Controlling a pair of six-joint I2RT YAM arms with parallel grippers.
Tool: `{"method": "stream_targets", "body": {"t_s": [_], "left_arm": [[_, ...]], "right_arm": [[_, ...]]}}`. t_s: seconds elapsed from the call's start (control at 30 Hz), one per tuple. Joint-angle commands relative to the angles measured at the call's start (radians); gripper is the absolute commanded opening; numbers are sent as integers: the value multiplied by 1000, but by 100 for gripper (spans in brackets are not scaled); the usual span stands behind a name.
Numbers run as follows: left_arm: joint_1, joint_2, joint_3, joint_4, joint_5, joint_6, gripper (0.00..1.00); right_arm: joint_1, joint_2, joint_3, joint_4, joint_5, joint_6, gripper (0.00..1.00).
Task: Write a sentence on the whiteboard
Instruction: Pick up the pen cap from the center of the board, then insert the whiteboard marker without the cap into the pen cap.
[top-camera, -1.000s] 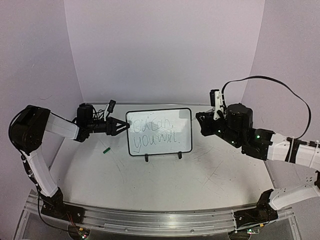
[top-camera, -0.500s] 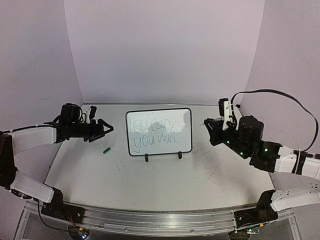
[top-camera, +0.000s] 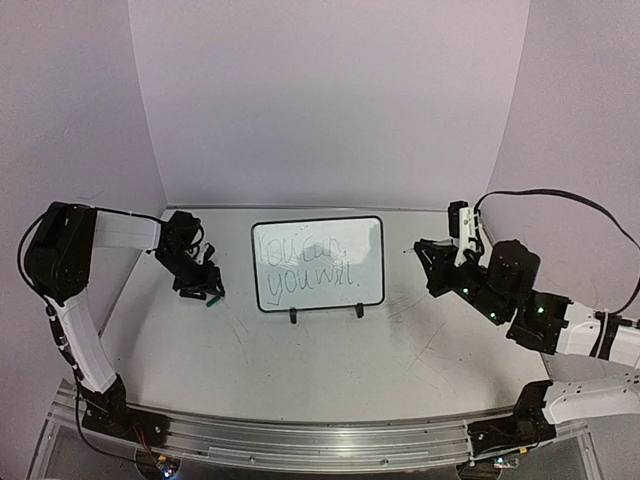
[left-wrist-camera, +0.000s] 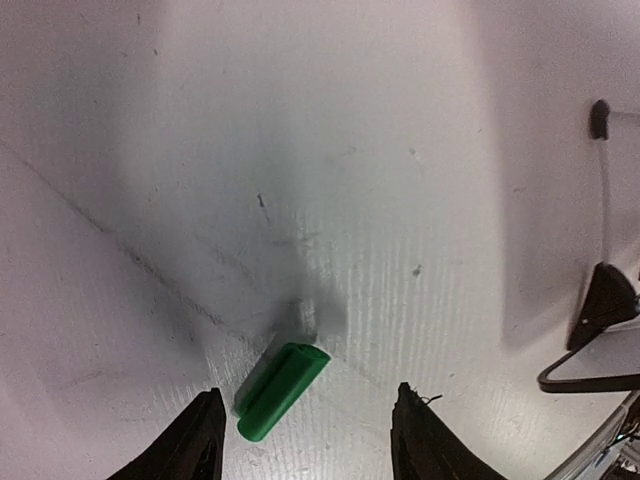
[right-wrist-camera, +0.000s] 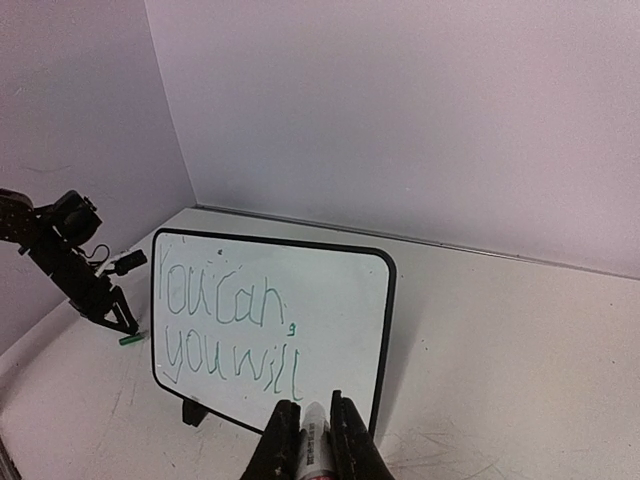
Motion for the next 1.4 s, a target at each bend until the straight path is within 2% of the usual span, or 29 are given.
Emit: {"method": "stream_targets", "body": {"t_s": [0.0,0.07,0.2,0.27,0.33,0.43,0.5,0.57,0.73,0.8,0.93,1.03,1.07,1.1,1.23,1.37], "left_arm": [[-43,58,89,-109,-118,95,56],[-57,81,107,-124,-140,106,55],[-94,116,124,-179,-240,120,44],[-99,108,118,-182,-255,116,36],[-99,96,112,-183,-274,105,24],[-99,36,93,-184,-311,73,7],[-99,-26,87,-185,-318,43,1],[-99,-99,81,-185,-285,-18,0],[-98,-308,60,-136,-60,-328,0],[-102,-398,16,-59,27,-559,0],[-148,-588,-178,303,56,-1000,0],[-214,-710,-354,650,-91,-1336,0],[-230,-725,-381,747,-113,-1390,0],[-238,-727,-381,777,-128,-1426,0],[-252,-729,-338,784,-134,-1495,0],[-252,-755,-375,781,-136,-1620,0]], "right_arm": [[-7,-6,-6,46,-3,3,0],[-7,-3,-3,46,-4,2,0],[-6,-3,4,46,-1,-4,0],[-6,-1,4,47,1,-8,0],[-6,13,9,50,-4,-9,0],[-7,38,21,52,-22,-10,0],[-7,58,28,58,-44,-22,0],[-7,85,45,61,-90,-55,0],[-7,188,103,109,-310,-179,0],[-6,234,132,147,-403,-208,0],[2,348,160,324,-505,-241,0],[26,460,188,525,-572,-254,0],[40,510,203,598,-582,-266,0],[57,561,238,641,-588,-289,0],[119,756,411,770,-567,-376,0],[155,890,533,874,-514,-417,0]]}}
